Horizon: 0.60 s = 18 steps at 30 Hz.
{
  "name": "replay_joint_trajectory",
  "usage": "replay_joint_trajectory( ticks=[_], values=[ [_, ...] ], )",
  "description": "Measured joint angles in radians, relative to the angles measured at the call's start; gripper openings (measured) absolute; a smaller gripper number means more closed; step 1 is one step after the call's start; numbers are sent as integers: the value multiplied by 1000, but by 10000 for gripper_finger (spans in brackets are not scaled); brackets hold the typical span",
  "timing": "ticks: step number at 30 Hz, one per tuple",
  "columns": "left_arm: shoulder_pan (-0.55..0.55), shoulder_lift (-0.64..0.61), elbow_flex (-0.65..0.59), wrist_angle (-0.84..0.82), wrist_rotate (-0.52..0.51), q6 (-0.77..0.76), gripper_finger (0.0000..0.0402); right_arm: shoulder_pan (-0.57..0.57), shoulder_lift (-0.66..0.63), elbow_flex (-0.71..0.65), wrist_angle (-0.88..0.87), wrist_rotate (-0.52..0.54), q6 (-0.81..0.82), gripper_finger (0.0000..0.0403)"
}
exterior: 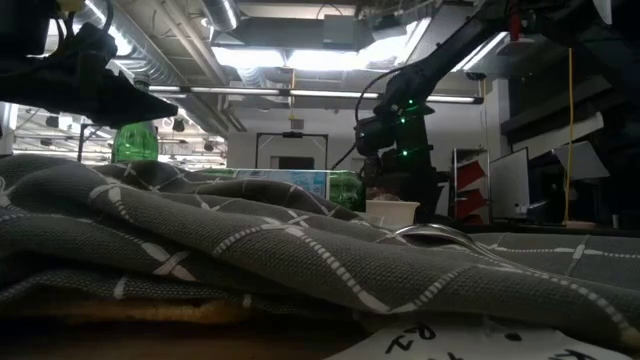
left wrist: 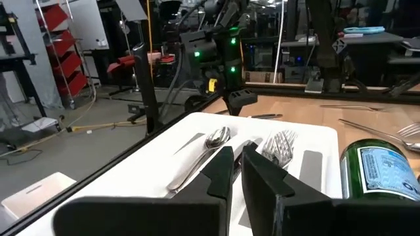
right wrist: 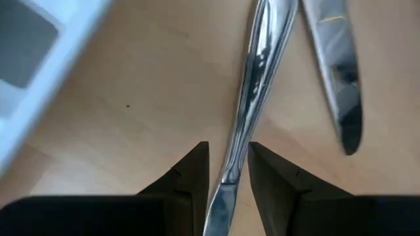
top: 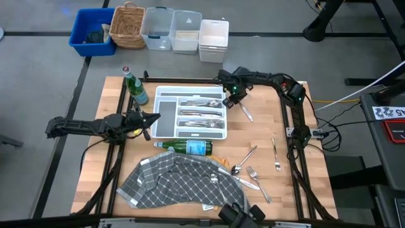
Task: Sort silverware
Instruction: Put the silver table knife into the silverware tray
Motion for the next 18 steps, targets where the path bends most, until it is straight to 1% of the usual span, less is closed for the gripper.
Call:
replay_joint_trajectory(
  ticks=[7,18],
  values=[
    [0,0,0,0,0,1,21,0,0,-42,-9,16,36,108],
    [0,0,0,-1,0,2,21,0,-8,-120,51,5,45,108]
  ],
)
